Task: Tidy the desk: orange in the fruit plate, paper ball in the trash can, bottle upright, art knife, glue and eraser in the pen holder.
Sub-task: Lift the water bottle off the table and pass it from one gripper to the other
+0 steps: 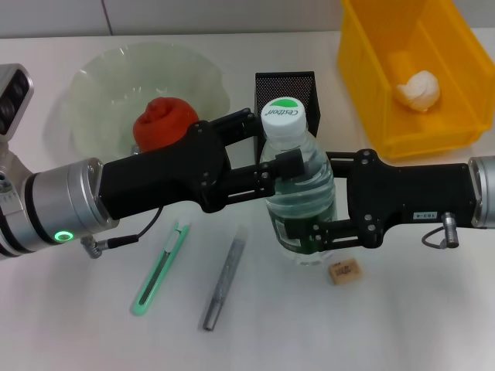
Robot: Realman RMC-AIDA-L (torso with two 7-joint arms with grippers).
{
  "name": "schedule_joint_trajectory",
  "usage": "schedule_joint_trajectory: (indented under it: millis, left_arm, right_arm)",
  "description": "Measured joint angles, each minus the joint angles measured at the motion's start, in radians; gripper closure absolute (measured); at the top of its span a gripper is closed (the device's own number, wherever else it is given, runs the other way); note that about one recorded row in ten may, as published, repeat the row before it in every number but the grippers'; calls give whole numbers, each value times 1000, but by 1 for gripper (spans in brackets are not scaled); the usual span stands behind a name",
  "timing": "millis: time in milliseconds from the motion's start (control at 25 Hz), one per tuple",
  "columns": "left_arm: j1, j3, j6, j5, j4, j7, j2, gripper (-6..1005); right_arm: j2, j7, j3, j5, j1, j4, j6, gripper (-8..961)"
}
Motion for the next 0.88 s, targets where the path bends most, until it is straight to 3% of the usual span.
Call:
schedule_joint_trajectory:
  millis: [880]
  left_arm:
    - [2,10,-1,5,0,2,0,218]
  right_arm:
    - [0,6,-24,9,46,39,10,188]
